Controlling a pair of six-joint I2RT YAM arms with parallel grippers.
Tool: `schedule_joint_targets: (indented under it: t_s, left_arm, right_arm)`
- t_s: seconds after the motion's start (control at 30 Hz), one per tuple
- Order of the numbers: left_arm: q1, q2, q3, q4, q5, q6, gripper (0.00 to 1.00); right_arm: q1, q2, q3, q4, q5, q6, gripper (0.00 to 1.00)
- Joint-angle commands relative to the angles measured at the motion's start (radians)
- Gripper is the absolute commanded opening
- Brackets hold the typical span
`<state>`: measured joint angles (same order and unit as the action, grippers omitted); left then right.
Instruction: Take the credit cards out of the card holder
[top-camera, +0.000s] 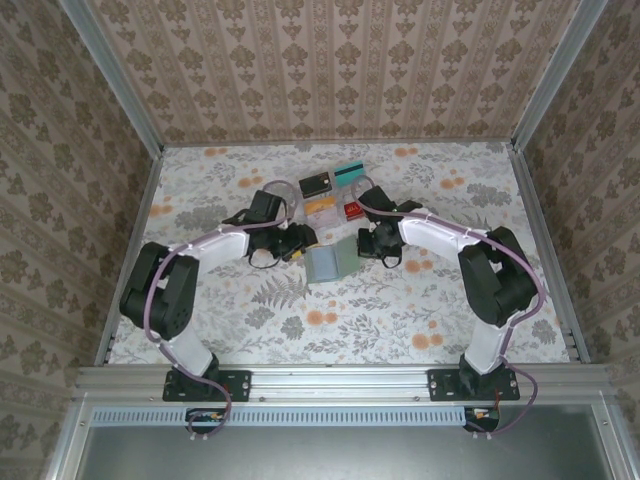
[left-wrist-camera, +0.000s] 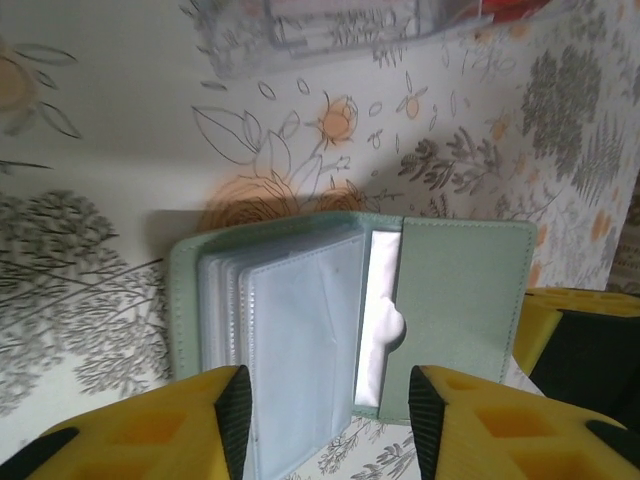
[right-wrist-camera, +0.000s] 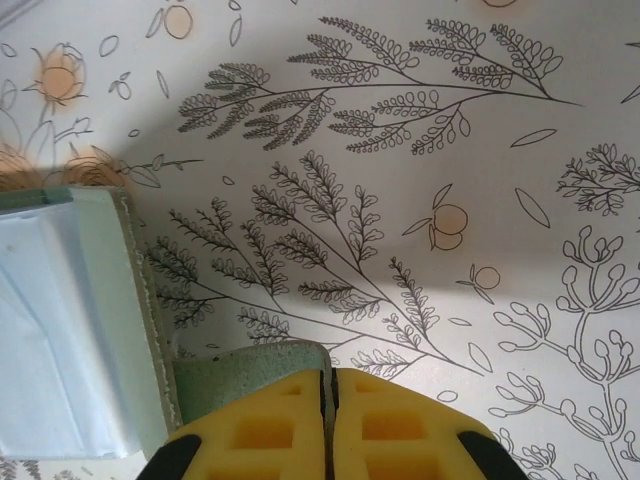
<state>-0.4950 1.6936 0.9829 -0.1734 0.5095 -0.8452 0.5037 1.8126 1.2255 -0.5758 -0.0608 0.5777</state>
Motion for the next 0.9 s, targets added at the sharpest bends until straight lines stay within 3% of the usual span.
schedule_joint_targets:
  t_s: [0.0,0.43,0.87]
  left_arm:
    - [-0.020,0.028,0.042,-0.042,0.002,0.014,0.47]
    - [-0.024,0.109,0.065,-0.073,0.008,0.005,0.43]
    - [-0.025,0.108,0.084,-0.067,0.050,0.030,0.25]
  right_arm:
    - [0.004,0.014,-0.006,-0.013,0.002,-0.016,0.09]
    - [0.003,0.034,-0.001,-0.019,0.029,-0.026,0.09]
    - [0.002,0.038,0.002,-0.019,0.025,-0.028,0.09]
